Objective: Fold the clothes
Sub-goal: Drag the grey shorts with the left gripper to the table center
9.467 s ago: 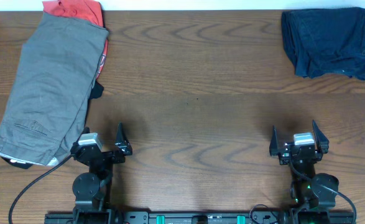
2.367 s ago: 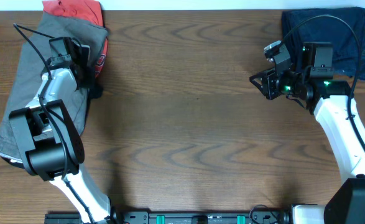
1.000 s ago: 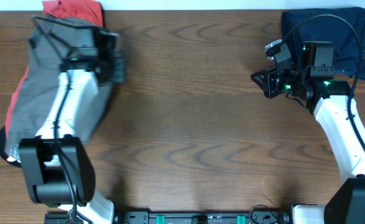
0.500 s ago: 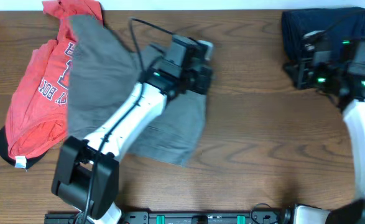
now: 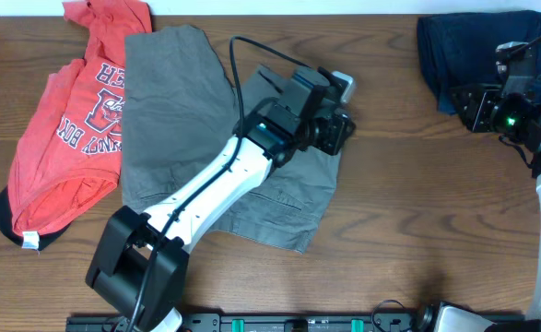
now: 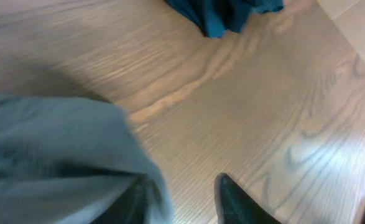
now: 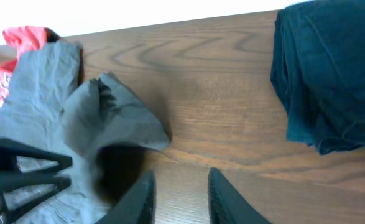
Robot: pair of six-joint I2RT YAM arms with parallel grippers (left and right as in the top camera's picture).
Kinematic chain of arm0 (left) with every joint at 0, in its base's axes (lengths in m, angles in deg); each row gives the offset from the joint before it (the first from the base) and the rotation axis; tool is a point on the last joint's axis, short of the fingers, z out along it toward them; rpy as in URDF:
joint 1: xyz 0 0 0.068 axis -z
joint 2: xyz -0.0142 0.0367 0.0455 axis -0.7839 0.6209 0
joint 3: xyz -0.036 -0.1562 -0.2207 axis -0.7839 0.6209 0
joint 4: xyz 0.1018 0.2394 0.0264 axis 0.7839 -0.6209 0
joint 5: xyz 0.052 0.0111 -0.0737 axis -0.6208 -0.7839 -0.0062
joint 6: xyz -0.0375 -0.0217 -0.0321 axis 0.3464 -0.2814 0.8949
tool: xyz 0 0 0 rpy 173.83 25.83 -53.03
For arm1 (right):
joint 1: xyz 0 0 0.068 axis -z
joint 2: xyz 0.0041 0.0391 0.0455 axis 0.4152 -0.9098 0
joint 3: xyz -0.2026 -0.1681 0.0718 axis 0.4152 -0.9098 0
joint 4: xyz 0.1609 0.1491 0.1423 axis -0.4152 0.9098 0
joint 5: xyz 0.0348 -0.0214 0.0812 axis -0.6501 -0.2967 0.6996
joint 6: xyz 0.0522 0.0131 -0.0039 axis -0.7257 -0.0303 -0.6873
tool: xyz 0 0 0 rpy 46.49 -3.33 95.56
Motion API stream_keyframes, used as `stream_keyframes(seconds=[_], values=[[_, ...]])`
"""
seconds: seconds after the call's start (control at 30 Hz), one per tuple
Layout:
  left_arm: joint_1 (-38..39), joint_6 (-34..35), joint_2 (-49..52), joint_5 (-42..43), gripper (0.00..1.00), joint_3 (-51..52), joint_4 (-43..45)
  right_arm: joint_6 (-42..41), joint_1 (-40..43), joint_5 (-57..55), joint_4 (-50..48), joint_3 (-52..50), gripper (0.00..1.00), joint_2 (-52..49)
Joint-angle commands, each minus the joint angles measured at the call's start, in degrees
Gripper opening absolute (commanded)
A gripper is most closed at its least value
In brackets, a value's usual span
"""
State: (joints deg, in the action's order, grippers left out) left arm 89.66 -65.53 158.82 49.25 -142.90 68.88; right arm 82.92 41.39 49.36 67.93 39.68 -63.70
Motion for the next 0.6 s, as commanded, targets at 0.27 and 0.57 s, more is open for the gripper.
stream_keyframes(seconds=[0.27,0.57], values=[[-8.81,0.26,-7.21,0.61,0.81,-1.01,-4.90,-0.33,-0.44,0.42,2.14,0.57,0.56,-3.02],[-17.77,-4.72,-13.05,0.61,0.84,-1.01,-16.63,-8.68,-4.85,0.33,-0.55,0.57,0.70,-13.22]])
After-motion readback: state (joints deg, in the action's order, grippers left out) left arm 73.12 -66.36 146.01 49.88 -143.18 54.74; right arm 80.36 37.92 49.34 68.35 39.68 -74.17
